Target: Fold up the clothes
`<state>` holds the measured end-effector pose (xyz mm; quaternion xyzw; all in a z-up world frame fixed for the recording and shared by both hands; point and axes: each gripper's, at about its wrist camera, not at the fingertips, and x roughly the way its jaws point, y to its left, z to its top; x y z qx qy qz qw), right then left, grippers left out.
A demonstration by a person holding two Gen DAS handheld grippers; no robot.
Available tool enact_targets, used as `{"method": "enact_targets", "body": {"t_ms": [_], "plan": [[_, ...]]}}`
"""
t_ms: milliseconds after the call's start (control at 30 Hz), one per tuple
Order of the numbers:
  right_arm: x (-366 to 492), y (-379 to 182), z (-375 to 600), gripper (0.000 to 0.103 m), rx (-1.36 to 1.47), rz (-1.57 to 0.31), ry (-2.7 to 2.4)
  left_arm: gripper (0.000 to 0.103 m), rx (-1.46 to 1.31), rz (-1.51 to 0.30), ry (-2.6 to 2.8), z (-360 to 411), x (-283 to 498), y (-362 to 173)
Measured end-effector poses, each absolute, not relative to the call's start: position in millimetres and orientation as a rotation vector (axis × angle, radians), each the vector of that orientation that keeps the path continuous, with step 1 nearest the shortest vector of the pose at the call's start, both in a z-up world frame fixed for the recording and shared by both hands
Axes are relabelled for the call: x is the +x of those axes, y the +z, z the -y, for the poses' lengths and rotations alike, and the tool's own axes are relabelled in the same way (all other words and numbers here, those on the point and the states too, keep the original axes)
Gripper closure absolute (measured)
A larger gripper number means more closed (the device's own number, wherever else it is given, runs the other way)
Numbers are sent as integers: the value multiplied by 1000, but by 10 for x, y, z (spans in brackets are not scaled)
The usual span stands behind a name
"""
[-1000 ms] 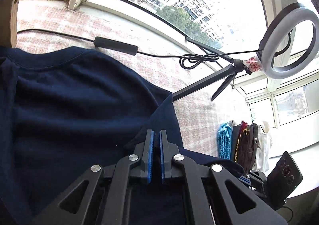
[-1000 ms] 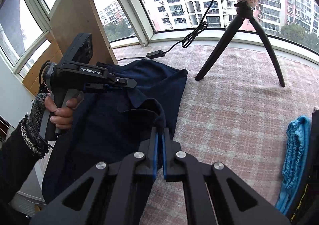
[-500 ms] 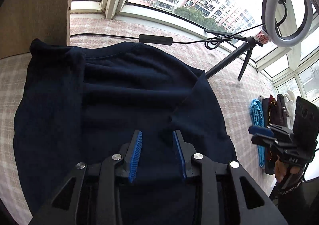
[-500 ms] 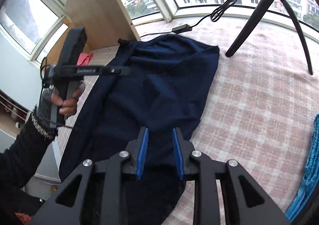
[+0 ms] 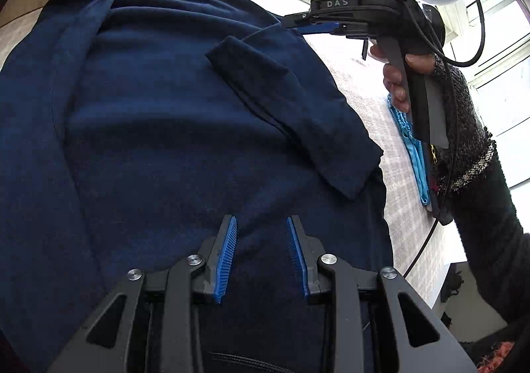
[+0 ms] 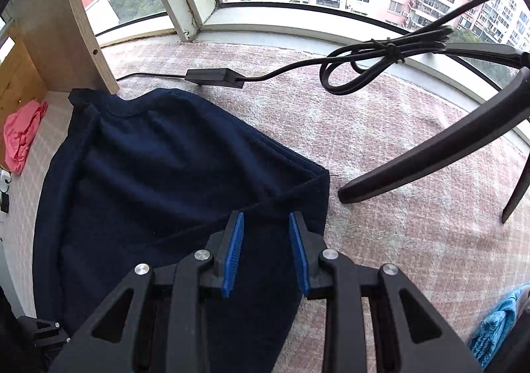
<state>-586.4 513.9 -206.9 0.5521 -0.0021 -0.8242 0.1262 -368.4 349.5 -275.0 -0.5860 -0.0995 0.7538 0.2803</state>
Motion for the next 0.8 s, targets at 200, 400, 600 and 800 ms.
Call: {"method": "enact_targets", "body": {"t_ms": [200, 400, 600, 800], "plan": [[-5834, -2151, -5603, 65, 1588, 287, -2379, 73, -1536, 253, 2019, -3487, -3689, -2750], [-5943, -2289, -5628, 93, 1537, 423, -2322, 73, -1519, 232, 2016, -3472, -3604, -2745], [-5890, -2107, -5664, 100, 1482, 262, -2526, 73, -1505, 229, 2010, -3457, -3604, -2749], [-5785, -2008, -5708, 82, 1531, 233, -2511, 72, -1495, 202, 2016, -3455, -3587, -2748]]}}
